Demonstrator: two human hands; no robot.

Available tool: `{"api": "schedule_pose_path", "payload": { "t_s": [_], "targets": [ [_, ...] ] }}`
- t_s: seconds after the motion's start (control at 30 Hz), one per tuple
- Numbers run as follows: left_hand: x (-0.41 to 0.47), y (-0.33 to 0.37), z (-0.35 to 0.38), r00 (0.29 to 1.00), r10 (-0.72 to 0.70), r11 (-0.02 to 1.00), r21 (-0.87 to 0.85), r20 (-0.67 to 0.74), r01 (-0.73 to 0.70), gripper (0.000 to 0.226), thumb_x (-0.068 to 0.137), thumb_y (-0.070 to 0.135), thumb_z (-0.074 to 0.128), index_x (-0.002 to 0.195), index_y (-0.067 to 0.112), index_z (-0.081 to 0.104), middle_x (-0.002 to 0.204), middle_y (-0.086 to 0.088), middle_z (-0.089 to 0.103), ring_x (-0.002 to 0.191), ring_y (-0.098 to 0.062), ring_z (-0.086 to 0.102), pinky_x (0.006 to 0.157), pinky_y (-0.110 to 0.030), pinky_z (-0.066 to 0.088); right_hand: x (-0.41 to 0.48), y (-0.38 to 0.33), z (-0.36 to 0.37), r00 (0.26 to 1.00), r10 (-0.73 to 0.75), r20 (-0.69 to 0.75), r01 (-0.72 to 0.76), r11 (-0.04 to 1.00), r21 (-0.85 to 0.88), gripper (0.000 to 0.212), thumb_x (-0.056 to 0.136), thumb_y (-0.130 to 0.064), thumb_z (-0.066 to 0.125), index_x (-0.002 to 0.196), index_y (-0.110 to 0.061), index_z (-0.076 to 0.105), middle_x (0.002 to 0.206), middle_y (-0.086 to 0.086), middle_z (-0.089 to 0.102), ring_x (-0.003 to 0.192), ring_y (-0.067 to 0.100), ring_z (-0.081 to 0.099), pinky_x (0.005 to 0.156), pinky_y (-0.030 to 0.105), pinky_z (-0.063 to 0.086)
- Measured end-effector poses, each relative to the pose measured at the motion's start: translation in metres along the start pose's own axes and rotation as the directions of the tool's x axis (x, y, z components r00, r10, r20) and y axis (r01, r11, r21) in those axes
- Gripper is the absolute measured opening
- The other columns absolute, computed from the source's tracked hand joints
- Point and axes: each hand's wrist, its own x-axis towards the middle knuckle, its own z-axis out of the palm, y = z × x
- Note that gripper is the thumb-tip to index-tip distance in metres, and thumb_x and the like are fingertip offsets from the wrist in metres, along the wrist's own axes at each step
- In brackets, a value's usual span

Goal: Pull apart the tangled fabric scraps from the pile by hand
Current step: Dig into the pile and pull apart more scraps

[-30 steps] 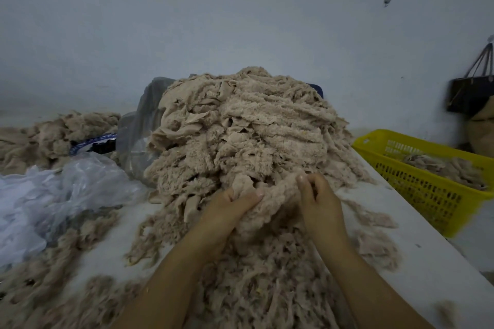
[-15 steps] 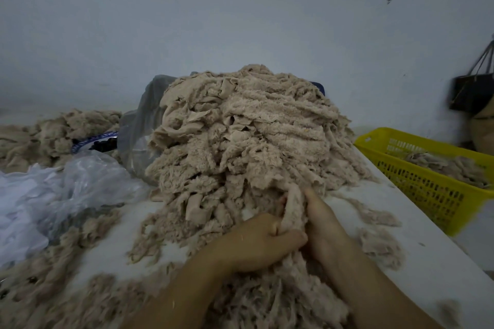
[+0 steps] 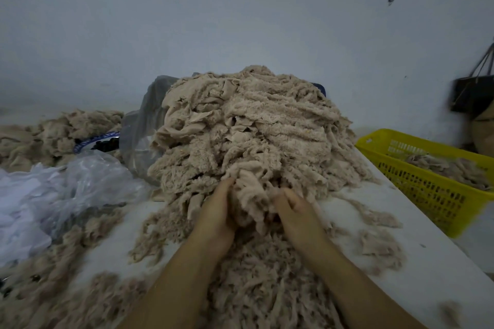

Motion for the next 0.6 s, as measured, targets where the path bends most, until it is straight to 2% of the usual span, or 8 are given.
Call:
{"api": "schedule_pose_path", "payload": {
  "t_s": [0.1, 0.17, 0.27, 0.37, 0.43, 0.5, 0.57, 0.6],
  "targets": [
    [0.001, 0.007, -0.007, 0.986, -0.087, 0.938, -0.322, 0.145, 0.131, 0.041, 0.099, 0.035, 0.051, 0.116, 0.004, 0.071, 0.116, -0.018, 0.072, 0.103, -0.031, 0.072, 0.086, -0.043, 0.057, -0.001, 0.005, -0.002, 0.996, -0.061, 0.058, 0.067, 0.993, -0.096, 0.042, 0.102, -0.033, 0.048, 0.062, -0.022, 0.043, 0.055, -0.013, 0.042, 0.048, 0.002, 0.035, 0.047, 0.016, 0.029],
    [0.002, 0.009, -0.011, 0.976, -0.118, 0.914, -0.365, 0.186, 0.180, 0.044, 0.098, 0.034, 0.050, 0.102, 0.000, 0.077, 0.110, -0.020, 0.073, 0.097, -0.033, 0.073, 0.082, -0.043, 0.059, -0.001, 0.005, -0.003, 0.996, -0.056, 0.071, 0.064, 0.991, -0.116, 0.045, 0.101, -0.029, 0.049, 0.057, -0.027, 0.043, 0.052, -0.013, 0.039, 0.046, 0.002, 0.032, 0.046, 0.016, 0.027],
    [0.002, 0.005, -0.006, 0.976, -0.112, 0.926, -0.337, 0.187, 0.171, 0.042, 0.093, 0.035, 0.056, 0.080, 0.002, 0.078, 0.085, -0.015, 0.074, 0.071, -0.027, 0.074, 0.060, -0.038, 0.062, -0.002, 0.005, -0.002, 0.994, -0.054, 0.090, 0.068, 0.985, -0.159, 0.040, 0.097, -0.029, 0.050, 0.057, -0.028, 0.041, 0.052, -0.012, 0.039, 0.046, 0.002, 0.031, 0.046, 0.016, 0.028],
    [-0.003, 0.005, 0.001, 0.979, 0.016, 0.988, -0.154, 0.202, 0.016, 0.037, 0.089, 0.040, 0.064, 0.070, 0.011, 0.075, 0.070, -0.007, 0.068, 0.058, -0.018, 0.067, 0.055, -0.029, 0.056, -0.002, 0.003, -0.002, 0.998, -0.052, 0.025, 0.054, 0.992, -0.115, 0.040, 0.097, -0.025, 0.051, 0.061, -0.023, 0.034, 0.050, -0.013, 0.035, 0.045, 0.002, 0.029, 0.045, 0.015, 0.027],
    [-0.006, 0.000, 0.006, 0.969, 0.071, 0.990, 0.104, 0.237, -0.098, 0.026, 0.088, 0.037, 0.071, 0.084, 0.011, 0.071, 0.076, -0.006, 0.068, 0.062, -0.016, 0.065, 0.057, -0.030, 0.054, -0.002, 0.000, -0.004, 0.998, -0.067, -0.018, 0.065, 0.993, -0.096, 0.043, 0.100, -0.022, 0.051, 0.062, -0.023, 0.032, 0.048, -0.014, 0.035, 0.044, 0.001, 0.030, 0.044, 0.013, 0.027],
    [-0.003, -0.007, 0.008, 0.979, 0.099, 0.918, 0.362, 0.180, -0.160, 0.019, 0.088, 0.028, 0.074, 0.095, 0.011, 0.067, 0.088, -0.008, 0.072, 0.071, -0.018, 0.068, 0.061, -0.031, 0.054, -0.003, -0.002, -0.004, 0.995, -0.095, -0.029, 0.092, 0.991, -0.099, 0.043, 0.101, -0.019, 0.051, 0.062, -0.022, 0.032, 0.047, -0.015, 0.036, 0.043, 0.001, 0.031, 0.044, 0.012, 0.028],
    [-0.002, -0.010, 0.009, 0.979, 0.179, 0.872, 0.446, 0.094, -0.202, 0.015, 0.095, 0.029, 0.066, 0.093, 0.015, 0.071, 0.092, -0.010, 0.075, 0.078, -0.020, 0.070, 0.070, -0.034, 0.056, -0.003, -0.001, -0.003, 0.996, -0.094, -0.009, 0.092, 0.992, -0.090, 0.043, 0.099, -0.017, 0.052, 0.061, -0.022, 0.032, 0.048, -0.015, 0.036, 0.044, 0.000, 0.031, 0.045, 0.011, 0.028],
    [-0.001, -0.009, 0.009, 0.979, 0.203, 0.902, 0.384, 0.024, -0.196, 0.017, 0.097, 0.030, 0.063, 0.093, 0.015, 0.071, 0.093, -0.011, 0.075, 0.081, -0.022, 0.071, 0.075, -0.037, 0.057, -0.002, 0.000, -0.003, 0.997, -0.081, 0.013, 0.082, 0.993, -0.089, 0.042, 0.097, -0.017, 0.053, 0.061, -0.022, 0.032, 0.049, -0.014, 0.035, 0.045, 0.000, 0.030, 0.045, 0.012, 0.028]
  ]
}}
